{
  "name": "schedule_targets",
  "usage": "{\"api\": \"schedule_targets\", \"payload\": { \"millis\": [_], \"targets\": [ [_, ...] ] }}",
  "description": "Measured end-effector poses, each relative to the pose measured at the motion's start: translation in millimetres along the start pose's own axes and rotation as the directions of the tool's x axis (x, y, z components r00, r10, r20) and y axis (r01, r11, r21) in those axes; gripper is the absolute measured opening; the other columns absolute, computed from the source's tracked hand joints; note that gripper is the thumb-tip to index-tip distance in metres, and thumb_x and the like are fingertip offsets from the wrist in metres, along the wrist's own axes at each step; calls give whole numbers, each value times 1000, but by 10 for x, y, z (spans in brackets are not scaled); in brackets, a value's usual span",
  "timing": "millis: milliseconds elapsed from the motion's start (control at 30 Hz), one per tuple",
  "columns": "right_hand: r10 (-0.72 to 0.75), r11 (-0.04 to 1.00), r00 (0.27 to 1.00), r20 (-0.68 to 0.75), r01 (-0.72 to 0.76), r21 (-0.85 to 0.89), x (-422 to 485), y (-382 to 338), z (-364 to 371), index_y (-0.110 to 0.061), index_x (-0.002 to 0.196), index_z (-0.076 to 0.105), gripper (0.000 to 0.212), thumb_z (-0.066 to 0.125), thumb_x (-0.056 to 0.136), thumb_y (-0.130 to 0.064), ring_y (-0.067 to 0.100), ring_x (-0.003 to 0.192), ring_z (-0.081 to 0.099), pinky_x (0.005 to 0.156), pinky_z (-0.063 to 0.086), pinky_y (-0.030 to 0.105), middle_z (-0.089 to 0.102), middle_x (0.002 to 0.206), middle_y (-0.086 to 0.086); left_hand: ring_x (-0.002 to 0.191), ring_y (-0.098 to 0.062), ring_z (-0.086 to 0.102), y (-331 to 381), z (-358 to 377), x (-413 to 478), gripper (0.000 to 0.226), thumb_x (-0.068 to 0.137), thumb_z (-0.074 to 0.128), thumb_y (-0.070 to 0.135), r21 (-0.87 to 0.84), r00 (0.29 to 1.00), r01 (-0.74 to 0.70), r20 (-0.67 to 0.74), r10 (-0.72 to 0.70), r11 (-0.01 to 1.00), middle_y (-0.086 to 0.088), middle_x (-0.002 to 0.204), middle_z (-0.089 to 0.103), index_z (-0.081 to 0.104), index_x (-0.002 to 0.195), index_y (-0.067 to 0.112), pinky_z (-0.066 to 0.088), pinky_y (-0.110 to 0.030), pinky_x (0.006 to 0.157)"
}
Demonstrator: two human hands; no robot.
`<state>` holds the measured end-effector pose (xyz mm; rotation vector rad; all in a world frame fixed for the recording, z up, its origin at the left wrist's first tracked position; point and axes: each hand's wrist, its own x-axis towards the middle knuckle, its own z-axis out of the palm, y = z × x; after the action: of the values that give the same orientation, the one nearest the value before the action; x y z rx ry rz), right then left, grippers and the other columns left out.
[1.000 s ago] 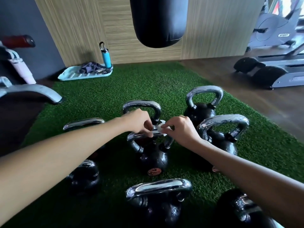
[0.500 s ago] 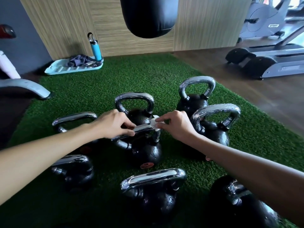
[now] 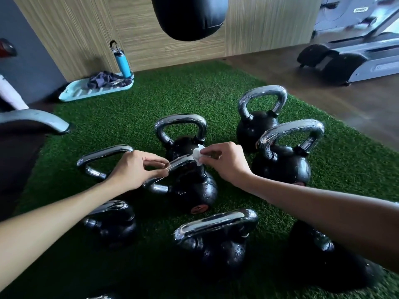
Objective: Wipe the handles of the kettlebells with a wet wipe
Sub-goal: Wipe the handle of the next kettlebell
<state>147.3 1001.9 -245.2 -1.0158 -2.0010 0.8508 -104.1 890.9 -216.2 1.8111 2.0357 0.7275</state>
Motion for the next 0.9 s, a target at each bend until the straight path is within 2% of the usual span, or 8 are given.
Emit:
{"api": "schedule_targets", "payload": {
  "millis": [67,133,200,300,467,633,800,900],
  "targets": [
    [-5,1000,1000,16,5,-22,2,3,-18,-21,100,81,26,87,76,-29,-16,65,56,65,41,1,77,91,-9,79,9,71,-38,25,10,33,68,87,51,-18,1000,-6,2,6,1000,24,86,76,78,97,38,52,-17,81],
    [18,999,1000,16,-18,-32,-22,63,-29,-20,102,81,28,87,76,-29,-12,66,57,67,44,3,77,90,-8,53,0,60,-60,54,15,31,70,84,54,23,999,-32,-20,32,999,25,88,76,70,91,37,48,-15,60],
    [94,995,996,13,-94,-21,-77,151,-15,-18,102,80,28,87,76,-27,-6,71,62,74,50,9,77,90,-5,41,-7,47,-52,70,11,31,74,81,56,95,997,-64,-36,68,993,25,92,76,63,90,37,42,-17,48],
    [177,984,984,8,-177,8,-94,196,25,-17,99,81,24,87,76,-21,4,77,69,80,55,18,78,89,-3,38,-1,48,-18,70,16,23,79,79,53,152,995,-88,-32,94,984,18,100,77,64,88,37,37,-10,51],
    [132,990,991,-15,-131,42,14,146,28,-20,97,81,24,88,74,-22,-1,77,69,75,52,7,75,84,-12,37,3,48,15,27,14,25,80,76,54,182,996,-77,-25,83,980,19,100,76,66,91,34,38,-16,51],
    [212,977,975,61,-212,-3,-63,281,185,-17,96,81,24,88,74,-21,2,79,70,76,55,15,78,87,-5,58,19,57,-25,32,11,25,81,78,52,176,998,-35,-37,42,984,34,84,67,69,98,36,41,-19,62],
    [204,977,978,36,-206,58,-3,253,124,-17,96,81,24,88,74,-21,0,77,69,70,50,6,77,85,-6,40,-2,49,-98,28,46,28,79,75,59,186,998,-47,-35,55,981,36,88,71,66,98,42,40,-21,50],
    [253,965,967,25,-254,67,-58,311,146,-17,96,80,24,88,75,-22,-1,74,68,65,48,4,75,83,-7,44,0,50,-71,63,74,25,80,76,57,171,997,-66,-38,73,983,33,88,71,65,97,41,37,-21,50]
  ]
}}
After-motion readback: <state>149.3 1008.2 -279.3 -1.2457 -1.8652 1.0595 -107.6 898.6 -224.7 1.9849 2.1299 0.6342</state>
